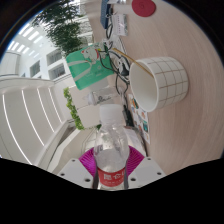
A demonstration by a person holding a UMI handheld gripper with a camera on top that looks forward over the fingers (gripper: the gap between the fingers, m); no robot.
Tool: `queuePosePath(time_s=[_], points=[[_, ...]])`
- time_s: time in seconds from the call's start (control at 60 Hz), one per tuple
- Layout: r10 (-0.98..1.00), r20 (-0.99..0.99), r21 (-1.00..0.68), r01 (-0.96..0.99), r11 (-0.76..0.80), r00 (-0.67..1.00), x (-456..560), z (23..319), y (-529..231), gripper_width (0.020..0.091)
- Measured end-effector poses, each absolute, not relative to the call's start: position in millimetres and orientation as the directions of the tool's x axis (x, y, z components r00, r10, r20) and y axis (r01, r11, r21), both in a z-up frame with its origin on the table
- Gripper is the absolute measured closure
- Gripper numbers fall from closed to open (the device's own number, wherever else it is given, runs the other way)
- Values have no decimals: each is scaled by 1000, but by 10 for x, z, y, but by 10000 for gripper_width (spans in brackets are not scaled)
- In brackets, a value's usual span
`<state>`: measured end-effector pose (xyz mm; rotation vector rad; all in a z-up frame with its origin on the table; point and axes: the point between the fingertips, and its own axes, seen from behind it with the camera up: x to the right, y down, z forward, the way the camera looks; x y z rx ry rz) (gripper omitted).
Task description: Pour water
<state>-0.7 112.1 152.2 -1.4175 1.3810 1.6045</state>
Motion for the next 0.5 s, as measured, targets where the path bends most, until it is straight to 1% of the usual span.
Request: queuePosePath(time_s=[0.017,0.1,0.117,0.167,0.217,0.233,0.3,0.317,0.333,0.35,0.367,0.433,0.45,0.5], points=[[-200,-929,359,-888,-288,-311,2,1580,1116,766],[-179,-820,572,-778,-259,-543,124,1683,1194,767],[-173,-789,614,-743,-266,-590,198,1745,1125,765],[-165,-743,668,-706,-233,-649,237,1804,1273,765],[-143,-728,683,-694,-227,-670,332,1883,1237,766],[-127,-728,681,-687,-253,-674,344,1807,1236,766],[-118,-700,708,-664,-241,-704,379,1808,1229,767],[-116,-680,727,-644,-238,-724,480,1896,1126,766],[-115,-675,731,-639,-237,-729,469,1890,1123,766],[-130,-672,738,-644,-202,-729,411,1886,1324,766],[-133,-669,740,-642,-201,-731,410,1865,1343,765],[-157,-682,730,-653,-203,-714,378,1794,1361,764],[-163,-687,726,-656,-207,-708,388,1843,1242,765],[-177,-740,673,-703,-231,-649,326,1856,1300,763]])
